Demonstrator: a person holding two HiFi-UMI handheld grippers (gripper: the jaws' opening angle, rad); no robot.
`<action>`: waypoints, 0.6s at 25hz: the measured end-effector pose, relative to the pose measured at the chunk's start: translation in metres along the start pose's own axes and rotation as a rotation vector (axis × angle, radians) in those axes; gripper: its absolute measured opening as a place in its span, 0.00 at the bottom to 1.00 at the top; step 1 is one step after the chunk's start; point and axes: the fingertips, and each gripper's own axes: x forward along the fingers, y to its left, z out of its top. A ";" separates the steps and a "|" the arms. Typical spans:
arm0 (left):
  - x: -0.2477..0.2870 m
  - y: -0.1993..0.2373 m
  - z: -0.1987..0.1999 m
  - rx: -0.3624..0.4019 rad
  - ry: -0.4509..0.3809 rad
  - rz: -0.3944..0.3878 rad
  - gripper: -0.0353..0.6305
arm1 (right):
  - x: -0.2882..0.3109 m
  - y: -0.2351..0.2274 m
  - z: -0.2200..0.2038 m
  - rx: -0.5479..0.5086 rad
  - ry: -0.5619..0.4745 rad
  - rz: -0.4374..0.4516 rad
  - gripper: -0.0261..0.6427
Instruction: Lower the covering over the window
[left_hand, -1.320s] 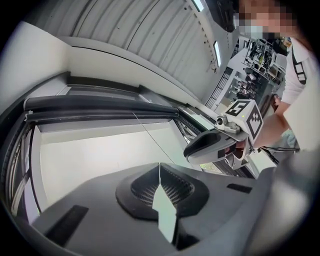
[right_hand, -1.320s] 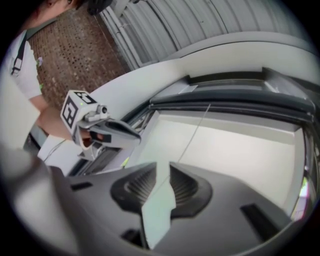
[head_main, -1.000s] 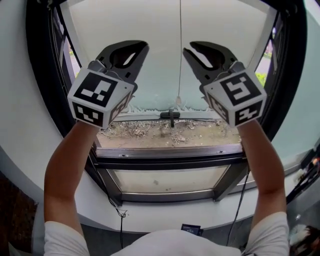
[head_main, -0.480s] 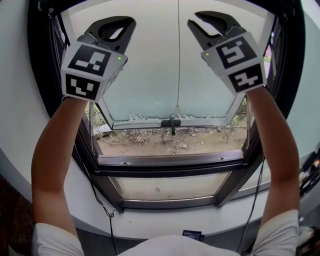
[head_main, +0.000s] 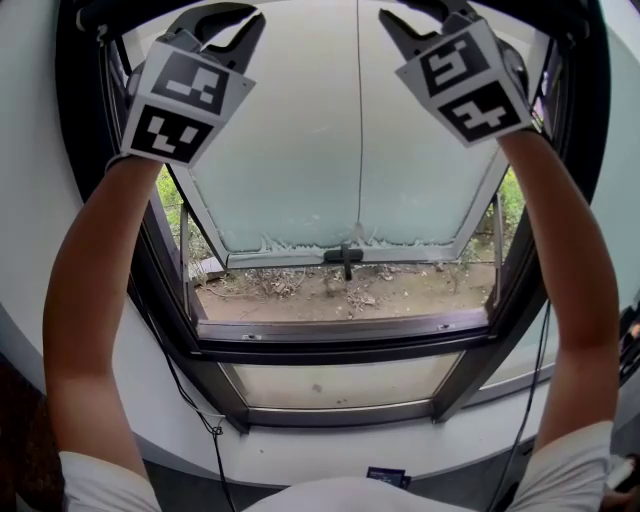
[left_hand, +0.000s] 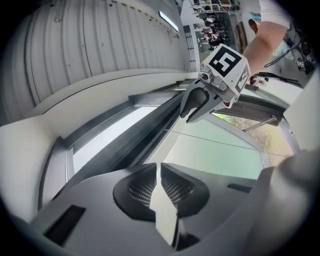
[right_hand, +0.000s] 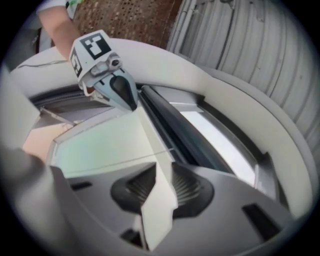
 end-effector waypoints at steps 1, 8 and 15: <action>0.002 0.004 0.000 0.017 0.007 0.006 0.08 | 0.003 -0.005 -0.001 -0.036 0.012 -0.014 0.16; 0.018 0.025 0.009 0.160 0.037 0.024 0.20 | 0.022 -0.032 -0.008 -0.255 0.097 -0.066 0.20; 0.035 0.029 -0.002 0.247 0.116 -0.041 0.25 | 0.037 -0.047 -0.009 -0.335 0.145 -0.053 0.22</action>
